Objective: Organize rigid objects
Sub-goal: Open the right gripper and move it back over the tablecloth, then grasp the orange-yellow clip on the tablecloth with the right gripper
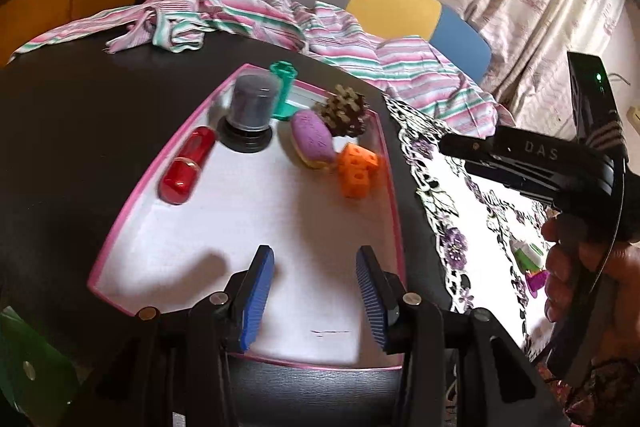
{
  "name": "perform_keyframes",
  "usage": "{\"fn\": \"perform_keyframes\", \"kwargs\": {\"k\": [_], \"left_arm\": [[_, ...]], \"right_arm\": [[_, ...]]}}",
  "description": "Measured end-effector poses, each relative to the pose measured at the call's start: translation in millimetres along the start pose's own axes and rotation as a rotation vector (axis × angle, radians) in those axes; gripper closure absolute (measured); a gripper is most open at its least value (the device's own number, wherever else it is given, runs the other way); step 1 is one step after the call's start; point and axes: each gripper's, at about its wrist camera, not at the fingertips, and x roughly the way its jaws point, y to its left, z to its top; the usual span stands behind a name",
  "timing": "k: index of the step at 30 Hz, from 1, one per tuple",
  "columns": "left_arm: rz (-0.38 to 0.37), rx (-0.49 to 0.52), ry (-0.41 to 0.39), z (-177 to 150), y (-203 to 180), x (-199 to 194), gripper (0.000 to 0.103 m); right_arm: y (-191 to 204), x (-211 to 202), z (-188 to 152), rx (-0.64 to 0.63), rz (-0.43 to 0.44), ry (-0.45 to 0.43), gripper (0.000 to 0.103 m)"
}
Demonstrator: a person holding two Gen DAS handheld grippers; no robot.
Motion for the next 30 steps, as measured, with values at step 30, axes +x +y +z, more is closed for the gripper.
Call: {"fn": "perform_keyframes", "kwargs": {"k": [30], "left_arm": [[-0.162,0.246,0.151,-28,-106,28,0.059]], "right_arm": [[-304,-72,-51,0.649,-0.282,0.047,0.039]]}}
